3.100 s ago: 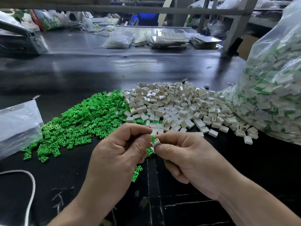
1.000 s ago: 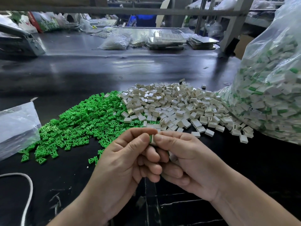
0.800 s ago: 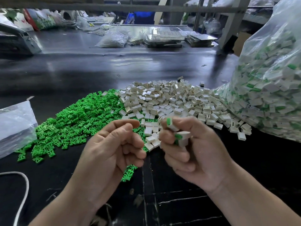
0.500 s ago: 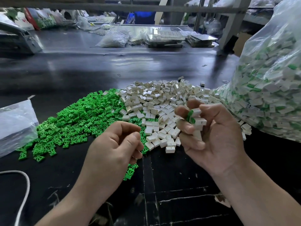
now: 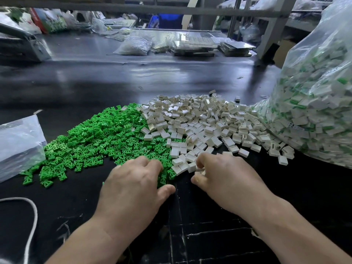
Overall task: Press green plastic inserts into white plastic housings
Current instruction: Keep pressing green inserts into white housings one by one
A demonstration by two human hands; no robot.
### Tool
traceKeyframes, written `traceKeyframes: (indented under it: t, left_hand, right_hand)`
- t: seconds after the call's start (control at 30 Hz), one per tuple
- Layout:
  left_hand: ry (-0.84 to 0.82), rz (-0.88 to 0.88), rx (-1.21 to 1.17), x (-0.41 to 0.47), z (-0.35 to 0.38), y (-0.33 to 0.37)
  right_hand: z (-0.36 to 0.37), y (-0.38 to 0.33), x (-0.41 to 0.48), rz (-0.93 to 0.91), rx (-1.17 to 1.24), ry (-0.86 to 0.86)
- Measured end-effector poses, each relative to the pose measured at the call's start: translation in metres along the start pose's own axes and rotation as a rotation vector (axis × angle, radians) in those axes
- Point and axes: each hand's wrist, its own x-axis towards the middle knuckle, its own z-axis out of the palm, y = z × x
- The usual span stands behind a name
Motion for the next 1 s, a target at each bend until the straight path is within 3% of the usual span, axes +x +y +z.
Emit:
traceKeyframes:
  t: [0.33, 0.53, 0.73, 0.87, 1.0]
  left_hand:
    - [0.065, 0.106, -0.045, 0.002, 0.005, 0.001]
    - [0.149, 0.002, -0.371, 0.004, 0.001, -0.002]
    - [0.127, -0.123, -0.913, 0.001, -0.003, 0.004]
    - [0.057, -0.193, -1.308, 0.002, -0.007, 0.008]
    - [0.073, -0.192, -1.421, 0.001, -0.01, 0.009]
  right_hand:
    - [0.01, 0.006, 0.004, -0.044, 0.039, 0.114]
    - [0.007, 0.01, 0.006, 0.009, 0.527, 0.166]
    - [-0.002, 0.001, 0.004, 0.071, 1.404, -0.115]
    - [-0.003, -0.002, 0.0, 0.079, 1.58, -0.301]
    - [-0.002, -0.005, -0.002, 0.005, 1.661, -0.39]
